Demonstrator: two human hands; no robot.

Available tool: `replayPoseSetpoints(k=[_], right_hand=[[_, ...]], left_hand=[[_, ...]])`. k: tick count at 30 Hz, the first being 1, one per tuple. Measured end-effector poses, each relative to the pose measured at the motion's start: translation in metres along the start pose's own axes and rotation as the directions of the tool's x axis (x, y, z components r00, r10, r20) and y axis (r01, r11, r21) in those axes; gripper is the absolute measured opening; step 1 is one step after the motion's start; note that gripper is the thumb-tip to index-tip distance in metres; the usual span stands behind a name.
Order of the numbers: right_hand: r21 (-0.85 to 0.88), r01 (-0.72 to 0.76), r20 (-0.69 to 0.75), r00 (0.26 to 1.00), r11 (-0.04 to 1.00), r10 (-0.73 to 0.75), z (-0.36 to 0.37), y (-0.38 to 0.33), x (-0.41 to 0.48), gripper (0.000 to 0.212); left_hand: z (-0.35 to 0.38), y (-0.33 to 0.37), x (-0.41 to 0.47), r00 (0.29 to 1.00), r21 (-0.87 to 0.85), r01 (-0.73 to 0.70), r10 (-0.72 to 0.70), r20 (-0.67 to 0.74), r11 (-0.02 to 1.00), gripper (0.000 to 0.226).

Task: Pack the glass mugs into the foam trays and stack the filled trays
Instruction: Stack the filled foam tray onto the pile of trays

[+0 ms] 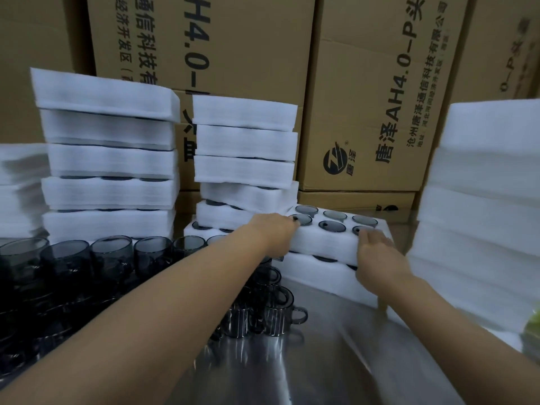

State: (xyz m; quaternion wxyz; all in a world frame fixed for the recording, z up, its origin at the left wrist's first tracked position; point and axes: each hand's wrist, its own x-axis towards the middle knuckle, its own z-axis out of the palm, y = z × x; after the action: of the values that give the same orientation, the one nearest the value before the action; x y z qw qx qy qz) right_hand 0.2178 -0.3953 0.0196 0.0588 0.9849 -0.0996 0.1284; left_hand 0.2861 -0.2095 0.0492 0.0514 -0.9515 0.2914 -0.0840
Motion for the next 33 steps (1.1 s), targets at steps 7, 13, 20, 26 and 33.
replayPoseSetpoints(k=[7, 13, 20, 26, 33], right_hand=[[0.161, 0.318, 0.141, 0.930, 0.934, -0.341, -0.060, 0.011, -0.048, 0.050], [0.152, 0.469, -0.271, 0.866, 0.870, -0.420, -0.124, 0.040, -0.085, 0.034], [-0.031, -0.051, -0.613, 0.790, 0.998, 0.021, -0.197, 0.104, -0.046, 0.054], [-0.113, -0.215, -0.452, 0.880, 0.970, 0.143, -0.185, 0.112, -0.031, 0.052], [-0.127, -0.074, -0.532, 0.847, 0.989, -0.005, -0.192, 0.098, -0.035, 0.059]], left_hand=[[-0.011, 0.026, -0.076, 0.955, -0.151, -0.134, 0.087, -0.283, 0.979, 0.042], [-0.006, 0.040, -0.143, 0.876, -0.217, -0.199, 0.074, -0.477, 0.956, 0.030], [-0.002, 0.039, -0.202, 0.799, -0.217, -0.231, 0.058, -0.598, 0.949, 0.023], [0.001, 0.030, -0.223, 0.799, -0.245, -0.231, 0.040, -0.600, 0.942, 0.022], [-0.001, 0.022, -0.235, 0.766, -0.245, -0.207, 0.001, -0.642, 0.947, 0.020]])
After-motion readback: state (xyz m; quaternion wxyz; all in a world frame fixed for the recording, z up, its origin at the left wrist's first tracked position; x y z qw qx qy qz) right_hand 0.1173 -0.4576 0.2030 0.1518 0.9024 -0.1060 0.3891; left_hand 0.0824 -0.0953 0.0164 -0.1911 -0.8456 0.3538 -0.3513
